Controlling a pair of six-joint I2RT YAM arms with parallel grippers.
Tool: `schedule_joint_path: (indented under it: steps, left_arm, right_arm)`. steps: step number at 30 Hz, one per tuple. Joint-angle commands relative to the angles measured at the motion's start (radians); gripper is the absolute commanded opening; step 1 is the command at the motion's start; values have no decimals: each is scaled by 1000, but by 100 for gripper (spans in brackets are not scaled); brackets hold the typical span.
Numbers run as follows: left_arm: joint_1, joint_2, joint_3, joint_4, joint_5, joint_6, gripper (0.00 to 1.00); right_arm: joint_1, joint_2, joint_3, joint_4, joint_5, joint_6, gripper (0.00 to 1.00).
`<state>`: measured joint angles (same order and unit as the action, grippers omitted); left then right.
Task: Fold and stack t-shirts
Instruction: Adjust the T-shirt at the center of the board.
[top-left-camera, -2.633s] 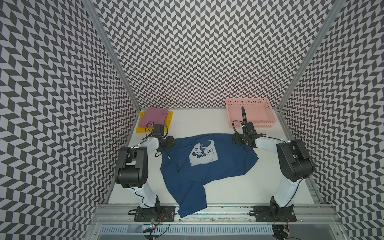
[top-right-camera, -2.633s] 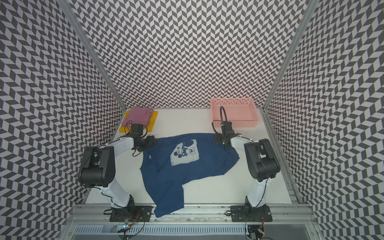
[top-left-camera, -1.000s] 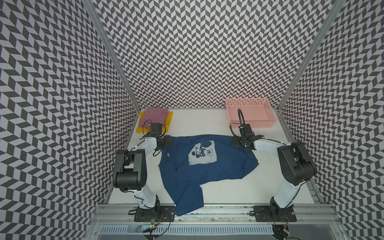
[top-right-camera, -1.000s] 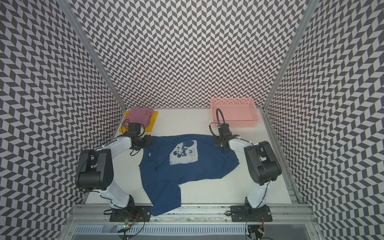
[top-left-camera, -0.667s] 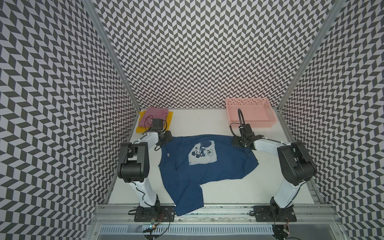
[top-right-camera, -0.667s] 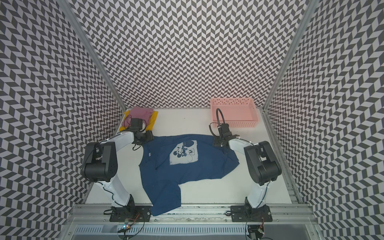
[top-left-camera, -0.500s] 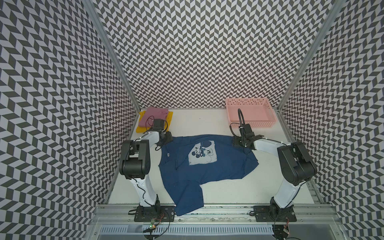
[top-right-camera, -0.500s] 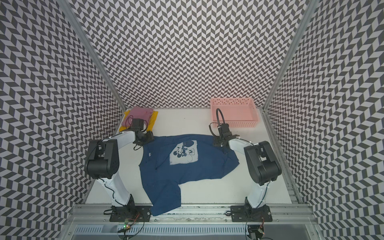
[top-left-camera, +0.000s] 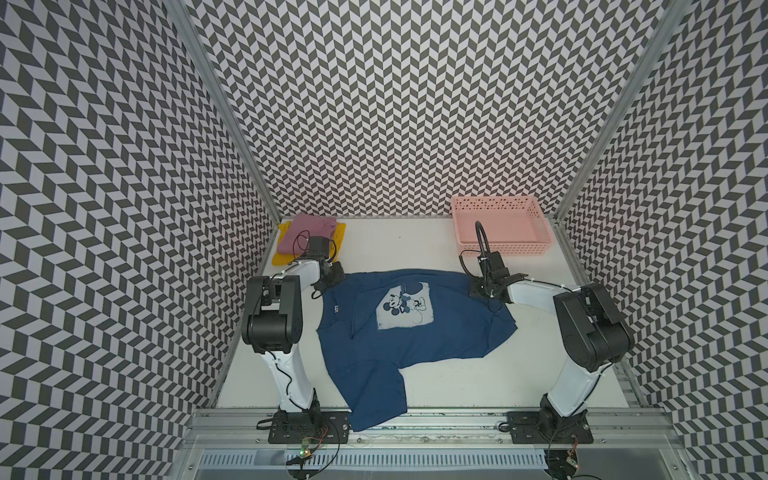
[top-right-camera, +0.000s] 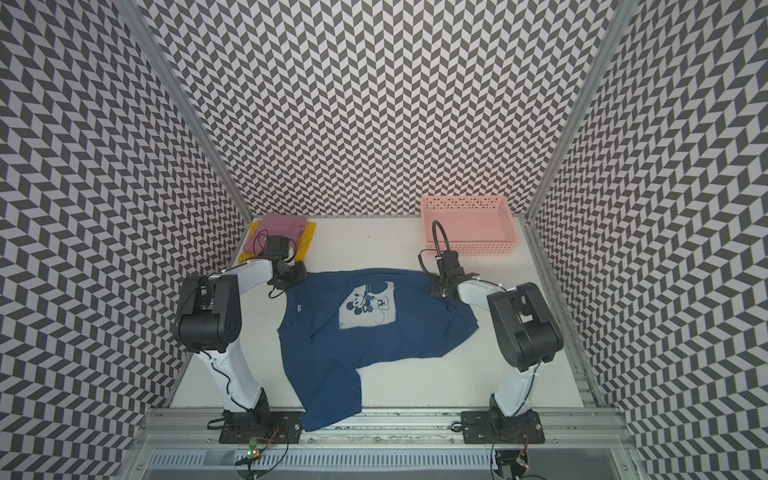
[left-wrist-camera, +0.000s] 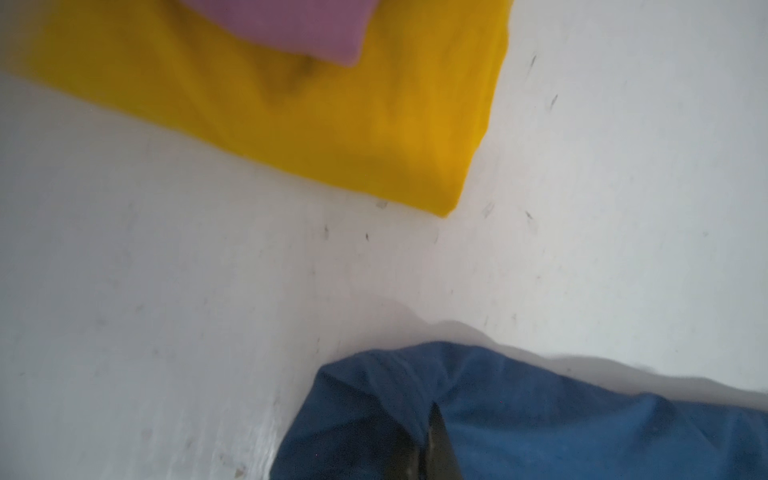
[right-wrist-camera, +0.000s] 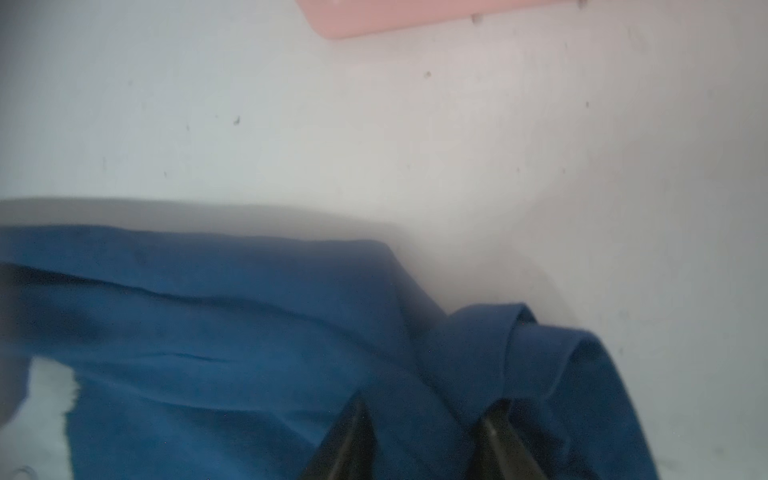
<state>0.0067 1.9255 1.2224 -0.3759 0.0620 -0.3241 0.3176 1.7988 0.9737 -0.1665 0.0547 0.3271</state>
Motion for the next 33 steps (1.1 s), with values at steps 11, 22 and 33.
schedule_joint_path:
  steps: [11,22,33]
  left_arm:
    - [38,76,196,-31,-20,14,0]
    - [52,106,223,-13,59,8,8]
    - [58,50,221,-17,78,9,41]
  right_arm:
    - [-5,-29,-69,-34,69,33,38]
    - [-6,-71,-52,-76,116,41,74]
    - [-15,-102,-34,-126,195,51,76]
